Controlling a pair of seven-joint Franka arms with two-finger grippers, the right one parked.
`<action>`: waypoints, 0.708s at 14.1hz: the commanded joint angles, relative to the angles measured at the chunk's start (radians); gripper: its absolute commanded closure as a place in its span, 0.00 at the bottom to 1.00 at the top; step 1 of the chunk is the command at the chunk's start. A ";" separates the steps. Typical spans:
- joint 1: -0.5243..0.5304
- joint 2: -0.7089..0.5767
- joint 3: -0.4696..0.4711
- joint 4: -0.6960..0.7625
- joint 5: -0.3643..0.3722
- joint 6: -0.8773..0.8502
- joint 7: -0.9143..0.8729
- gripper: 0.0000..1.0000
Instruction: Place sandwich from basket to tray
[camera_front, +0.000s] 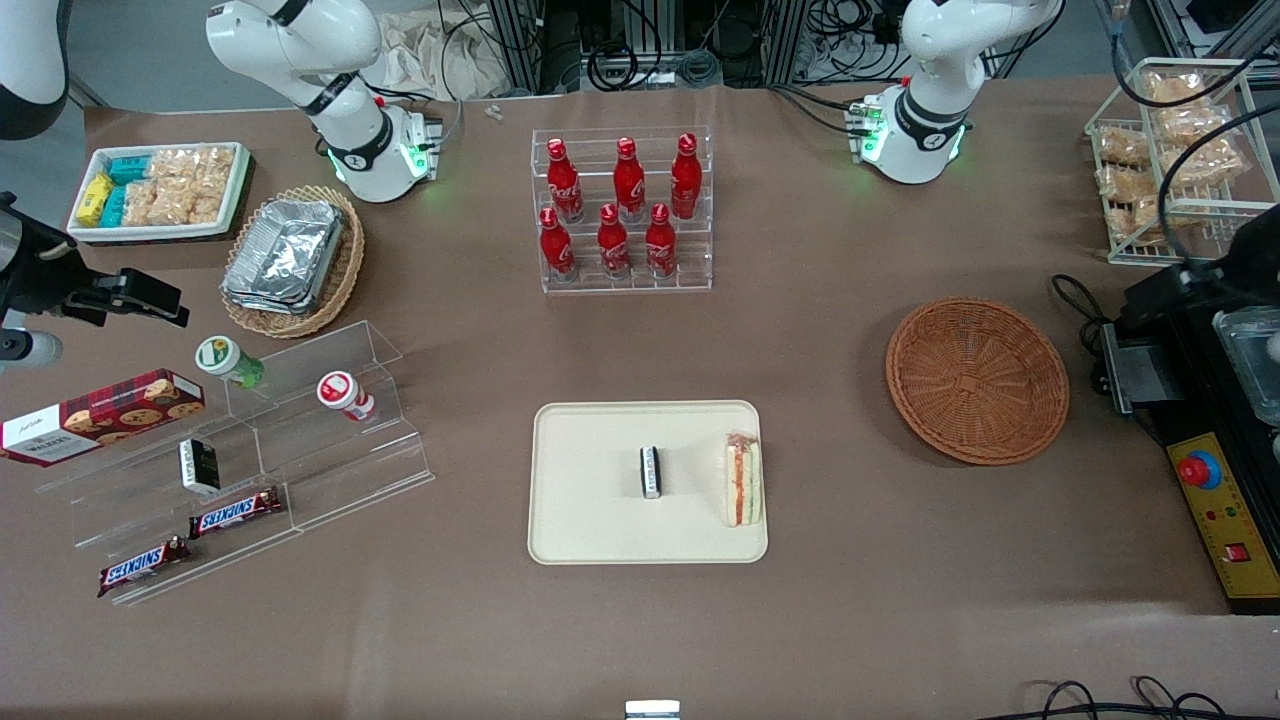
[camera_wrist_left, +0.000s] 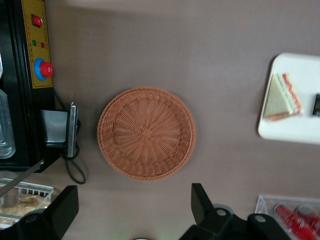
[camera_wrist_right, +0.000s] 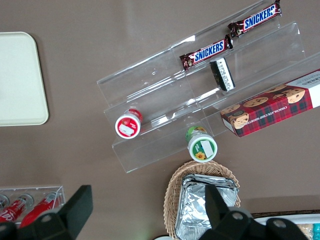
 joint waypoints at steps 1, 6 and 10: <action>-0.244 -0.214 0.296 -0.304 -0.044 0.126 0.118 0.00; -0.336 -0.255 0.298 -0.372 0.057 0.167 0.121 0.00; -0.334 -0.145 0.261 -0.184 0.062 0.074 0.122 0.00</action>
